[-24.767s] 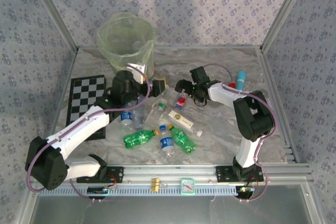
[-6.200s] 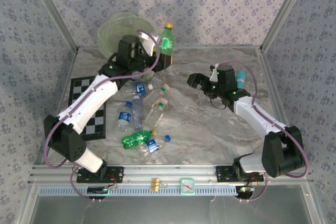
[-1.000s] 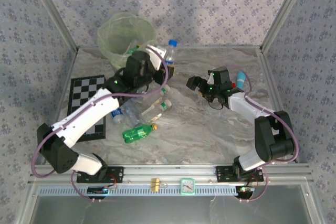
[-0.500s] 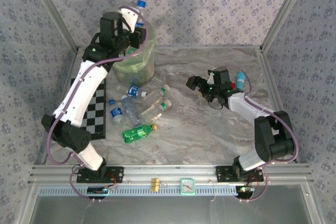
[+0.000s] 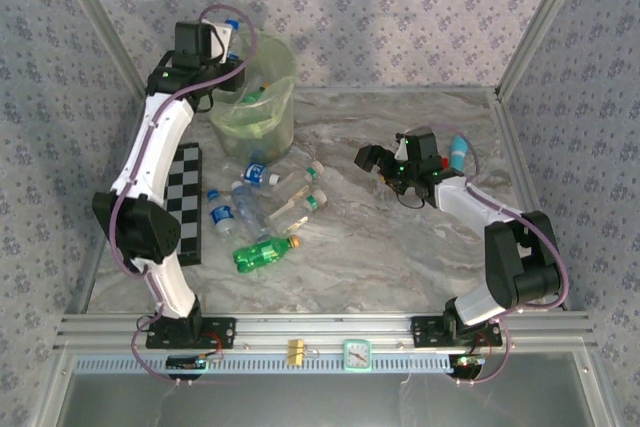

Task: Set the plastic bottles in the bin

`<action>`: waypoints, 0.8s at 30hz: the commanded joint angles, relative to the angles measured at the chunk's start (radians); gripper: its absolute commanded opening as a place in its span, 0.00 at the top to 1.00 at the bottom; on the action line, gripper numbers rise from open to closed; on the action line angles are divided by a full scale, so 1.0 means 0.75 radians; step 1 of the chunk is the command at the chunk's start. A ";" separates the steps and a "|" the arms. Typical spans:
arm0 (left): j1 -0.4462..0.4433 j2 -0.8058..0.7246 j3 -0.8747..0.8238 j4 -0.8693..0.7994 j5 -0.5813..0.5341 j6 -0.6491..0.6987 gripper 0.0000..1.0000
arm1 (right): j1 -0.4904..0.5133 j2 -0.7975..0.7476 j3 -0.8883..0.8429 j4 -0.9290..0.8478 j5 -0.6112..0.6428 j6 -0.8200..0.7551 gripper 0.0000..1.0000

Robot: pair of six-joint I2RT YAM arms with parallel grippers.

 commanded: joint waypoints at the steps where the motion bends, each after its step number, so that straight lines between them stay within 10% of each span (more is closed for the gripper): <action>1: -0.001 0.044 0.058 -0.090 0.042 -0.047 0.49 | -0.001 -0.037 -0.020 -0.021 -0.014 -0.016 0.00; 17: -0.042 -0.054 0.093 -0.072 0.146 -0.154 0.17 | -0.002 -0.045 -0.023 -0.016 -0.004 -0.019 0.00; 24: -0.120 -0.359 -0.317 0.156 0.133 -0.221 0.12 | 0.015 -0.043 -0.033 0.039 -0.002 -0.011 0.00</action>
